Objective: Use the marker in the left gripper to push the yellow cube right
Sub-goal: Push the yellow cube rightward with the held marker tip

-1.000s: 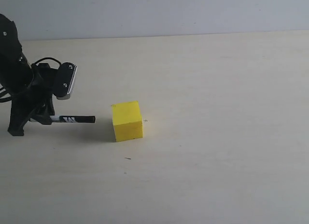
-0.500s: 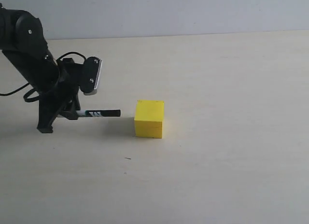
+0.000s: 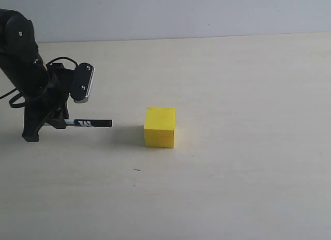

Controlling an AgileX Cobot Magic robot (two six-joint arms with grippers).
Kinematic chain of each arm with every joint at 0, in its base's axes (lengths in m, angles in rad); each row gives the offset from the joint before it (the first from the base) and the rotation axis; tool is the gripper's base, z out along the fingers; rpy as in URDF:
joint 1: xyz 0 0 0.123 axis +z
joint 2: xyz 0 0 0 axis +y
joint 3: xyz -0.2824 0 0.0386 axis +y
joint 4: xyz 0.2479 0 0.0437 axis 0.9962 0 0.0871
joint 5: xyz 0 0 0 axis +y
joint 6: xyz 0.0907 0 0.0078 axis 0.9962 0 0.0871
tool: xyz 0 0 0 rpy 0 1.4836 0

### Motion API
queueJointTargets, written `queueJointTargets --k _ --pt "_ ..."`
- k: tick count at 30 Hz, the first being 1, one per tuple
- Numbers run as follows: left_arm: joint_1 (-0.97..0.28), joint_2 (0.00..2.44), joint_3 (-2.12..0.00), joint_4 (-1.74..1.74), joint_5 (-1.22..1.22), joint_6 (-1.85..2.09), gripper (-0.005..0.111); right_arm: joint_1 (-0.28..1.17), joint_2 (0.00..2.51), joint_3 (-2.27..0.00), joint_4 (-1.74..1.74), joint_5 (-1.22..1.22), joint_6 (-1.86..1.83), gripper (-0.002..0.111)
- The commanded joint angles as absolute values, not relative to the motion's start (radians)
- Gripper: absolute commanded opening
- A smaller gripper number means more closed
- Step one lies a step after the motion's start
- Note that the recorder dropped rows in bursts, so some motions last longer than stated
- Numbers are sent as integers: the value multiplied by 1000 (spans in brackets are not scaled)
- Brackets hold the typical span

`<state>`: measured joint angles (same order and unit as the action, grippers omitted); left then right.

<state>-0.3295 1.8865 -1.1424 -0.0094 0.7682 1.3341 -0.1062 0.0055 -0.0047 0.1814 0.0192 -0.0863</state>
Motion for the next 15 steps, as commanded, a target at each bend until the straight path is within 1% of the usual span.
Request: queueJointTargets --k 1,11,15 --pt "-327 1886 -1146 -13 760 1324 0 -104 0 0 177 19 -92 0" --pt "-327 1904 -1146 -111 752 1334 0 -104 0 0 177 19 -92 0" --pt "-331 1929 -1146 -115 733 1431 0 -104 0 0 177 19 -92 0"
